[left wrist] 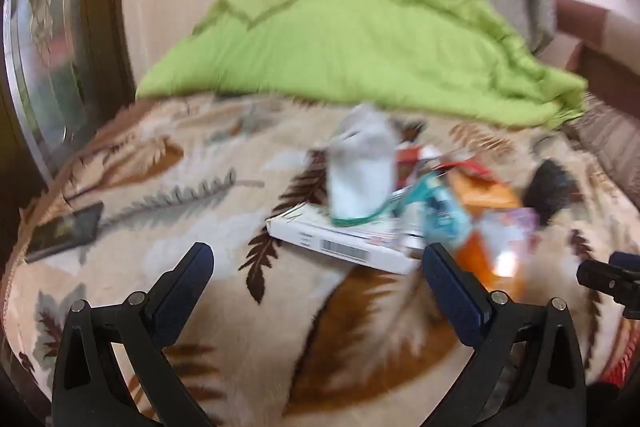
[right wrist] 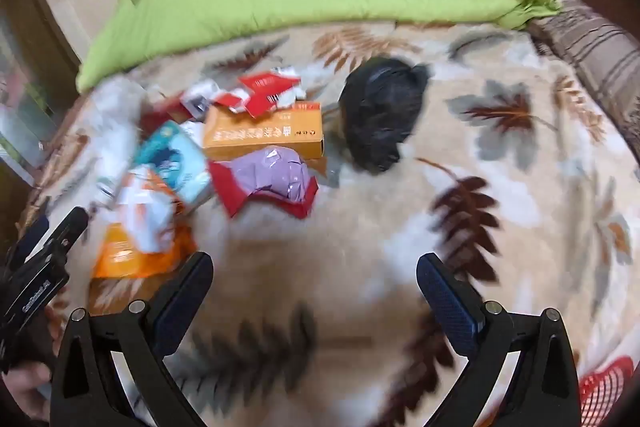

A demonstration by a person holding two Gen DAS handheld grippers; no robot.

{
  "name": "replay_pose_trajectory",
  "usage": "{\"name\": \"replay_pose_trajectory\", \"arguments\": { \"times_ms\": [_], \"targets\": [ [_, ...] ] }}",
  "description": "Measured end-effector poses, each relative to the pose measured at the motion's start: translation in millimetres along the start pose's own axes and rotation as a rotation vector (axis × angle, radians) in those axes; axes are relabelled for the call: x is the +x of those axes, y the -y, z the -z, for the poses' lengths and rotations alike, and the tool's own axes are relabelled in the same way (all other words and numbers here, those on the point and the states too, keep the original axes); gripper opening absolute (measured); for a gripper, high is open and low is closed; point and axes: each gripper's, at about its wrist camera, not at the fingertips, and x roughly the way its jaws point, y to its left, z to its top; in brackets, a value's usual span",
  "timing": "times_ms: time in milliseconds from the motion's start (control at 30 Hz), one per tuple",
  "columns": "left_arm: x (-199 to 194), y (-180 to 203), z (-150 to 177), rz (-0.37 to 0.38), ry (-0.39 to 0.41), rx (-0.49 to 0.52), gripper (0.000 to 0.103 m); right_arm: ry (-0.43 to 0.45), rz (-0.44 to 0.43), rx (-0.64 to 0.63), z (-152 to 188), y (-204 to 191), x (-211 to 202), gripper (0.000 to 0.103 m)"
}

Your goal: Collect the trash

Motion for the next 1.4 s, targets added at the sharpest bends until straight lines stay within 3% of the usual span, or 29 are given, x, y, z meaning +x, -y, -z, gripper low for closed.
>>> {"name": "replay_pose_trajectory", "arguments": {
  "times_ms": [133,233,467,600,833,1000,1233,1400],
  "targets": [
    [-56.7,3.0,15.5,0.04,0.099,0.021,0.103,0.17,-0.006,-0.043,34.6,-2.9,-53.5,0.103],
    [-90.1,1.5,31.7,0.047,0.144,0.01,0.103,0.235,0.008,-0.106,60.8,-11.4,-73.1,0.103],
    [-131.4,-4.2,62.2,-0.013,0.196,0.022,0.103,0.404,0.099,-0.097,87.4,-9.8,-111.4,0.103],
    [-154.0,-4.2,67.6,-0.038,0.258,0.042,0.103,0.418,0.095,-0.099,99.0,-9.0,-121.0,0.103],
    [-157.7,-7.5,71.1,-0.049,0.222,0.048,0.103,0.439,0.125,-0.107,112.8,-7.1,-130.3,0.102],
    [-161.2,-2.0,72.1,-0.013,0.226,0.055,0.103,0.473,0.137,-0.11,116.4,-11.1,-135.1,0.102],
    [-143.0,6.4,69.5,0.002,0.183,0.065,0.103,0.419,0.149,-0.096,112.6,-8.9,-126.4,0.102],
    [-135.8,1.5,67.6,-0.008,0.196,0.036,0.103,0.373,0.16,-0.094,106.8,-6.9,-115.2,0.102]
  ]
}}
